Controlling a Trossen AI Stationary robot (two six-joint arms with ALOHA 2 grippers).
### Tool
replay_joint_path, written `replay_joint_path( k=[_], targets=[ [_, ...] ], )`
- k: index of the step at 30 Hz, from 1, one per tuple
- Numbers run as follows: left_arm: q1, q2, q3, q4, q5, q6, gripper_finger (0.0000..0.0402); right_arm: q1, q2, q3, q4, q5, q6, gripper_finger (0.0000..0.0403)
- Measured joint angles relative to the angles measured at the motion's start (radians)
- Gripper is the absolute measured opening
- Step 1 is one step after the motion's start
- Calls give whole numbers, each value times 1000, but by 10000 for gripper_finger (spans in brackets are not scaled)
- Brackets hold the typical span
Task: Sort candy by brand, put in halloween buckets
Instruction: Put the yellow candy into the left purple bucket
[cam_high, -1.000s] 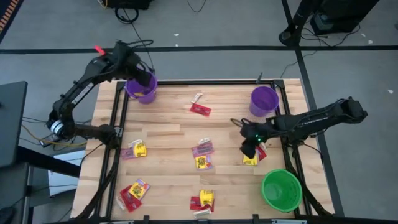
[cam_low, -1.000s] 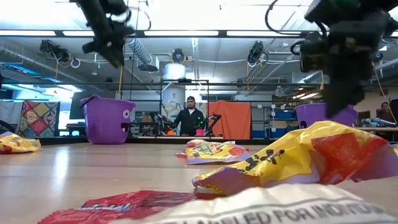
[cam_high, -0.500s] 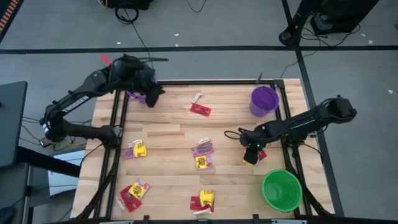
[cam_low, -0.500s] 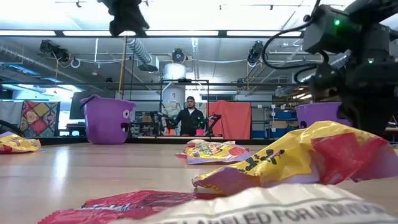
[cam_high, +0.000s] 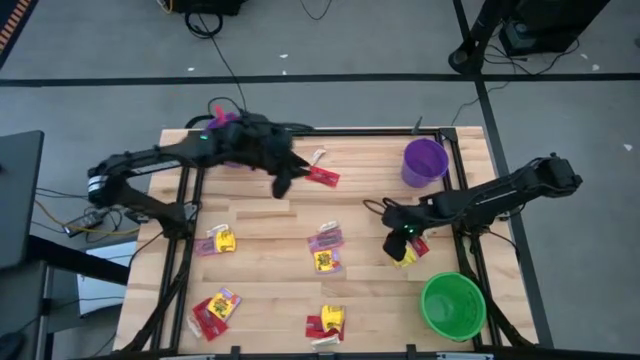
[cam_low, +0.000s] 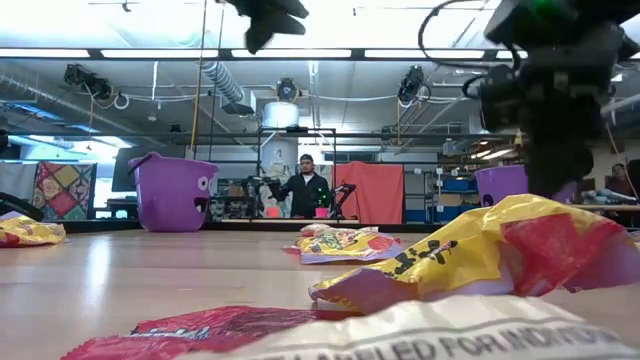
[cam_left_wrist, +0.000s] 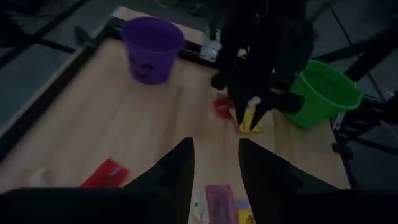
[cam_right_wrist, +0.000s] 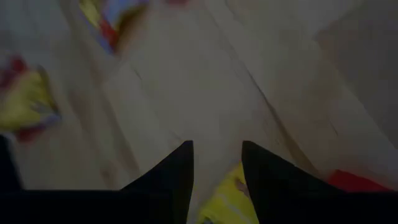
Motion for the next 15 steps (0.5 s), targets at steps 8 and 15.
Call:
replay_joint_path(
  k=[8, 15],
  targets=[
    [-95, 263, 0, 335, 70, -6, 134, -1, -148, 64, -312, 161, 133, 137],
    [-154, 505, 0, 713, 98, -79, 147, -1, -236, 183, -646, 229, 153, 137]
  ],
)
